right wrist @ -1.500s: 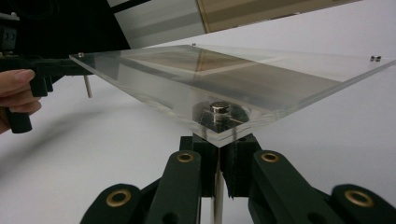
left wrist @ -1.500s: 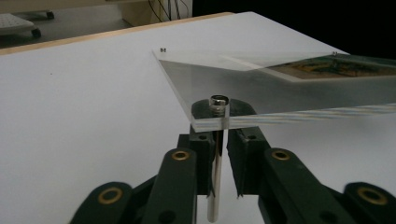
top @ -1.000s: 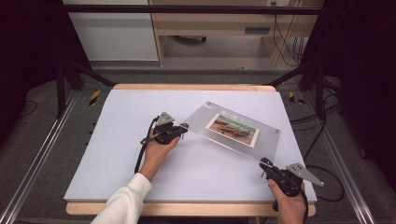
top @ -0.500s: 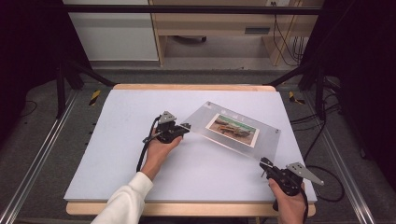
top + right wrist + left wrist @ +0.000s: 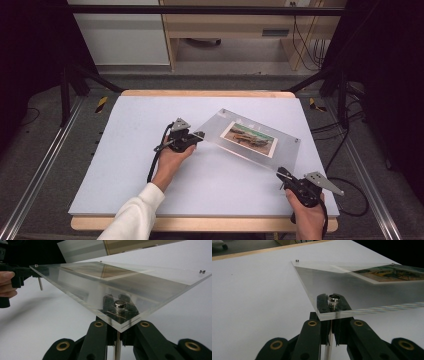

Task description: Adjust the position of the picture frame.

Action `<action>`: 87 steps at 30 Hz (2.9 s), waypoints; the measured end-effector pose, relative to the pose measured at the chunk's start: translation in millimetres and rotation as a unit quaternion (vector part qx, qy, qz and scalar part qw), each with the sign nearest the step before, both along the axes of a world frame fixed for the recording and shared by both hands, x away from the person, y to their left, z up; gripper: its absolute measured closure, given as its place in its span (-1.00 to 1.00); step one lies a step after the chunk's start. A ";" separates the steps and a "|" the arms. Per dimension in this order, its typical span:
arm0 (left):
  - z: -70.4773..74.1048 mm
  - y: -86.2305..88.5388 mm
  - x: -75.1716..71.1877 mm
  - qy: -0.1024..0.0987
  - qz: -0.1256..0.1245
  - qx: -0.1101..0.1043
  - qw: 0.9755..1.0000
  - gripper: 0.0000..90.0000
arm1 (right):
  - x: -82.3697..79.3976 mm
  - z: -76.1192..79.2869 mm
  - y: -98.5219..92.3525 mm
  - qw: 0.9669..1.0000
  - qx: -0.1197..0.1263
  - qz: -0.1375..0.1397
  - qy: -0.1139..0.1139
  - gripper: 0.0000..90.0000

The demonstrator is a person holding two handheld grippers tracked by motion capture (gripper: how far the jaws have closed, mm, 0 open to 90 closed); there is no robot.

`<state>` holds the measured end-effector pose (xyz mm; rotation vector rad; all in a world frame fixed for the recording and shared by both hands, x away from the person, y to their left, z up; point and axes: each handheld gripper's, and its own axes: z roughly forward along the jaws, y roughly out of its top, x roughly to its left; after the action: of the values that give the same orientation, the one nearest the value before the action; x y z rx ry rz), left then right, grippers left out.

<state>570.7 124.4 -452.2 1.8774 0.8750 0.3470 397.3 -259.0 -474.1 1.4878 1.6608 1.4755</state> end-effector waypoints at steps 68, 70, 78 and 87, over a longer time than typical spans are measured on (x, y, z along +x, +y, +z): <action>14.8 118.9 -92.3 -0.072 0.132 -0.047 0.987 0.85 | 69.2 29.6 83.1 0.991 -0.047 0.113 -0.054 0.85; 13.5 118.2 -93.5 -0.072 0.133 -0.047 0.987 0.85 | 68.8 29.6 82.6 0.991 -0.047 0.112 -0.053 0.85; 12.4 115.9 -96.5 -0.071 0.133 -0.045 0.988 0.84 | 68.0 28.7 80.0 0.991 -0.051 0.113 -0.050 0.85; 7.1 107.4 -96.8 -0.070 0.123 -0.033 0.989 0.83 | 70.0 23.2 72.7 0.992 -0.051 0.106 -0.041 0.85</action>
<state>473.9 231.8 -445.1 1.6651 1.0109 0.5868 467.3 -186.3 -451.0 1.2101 1.8610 1.5143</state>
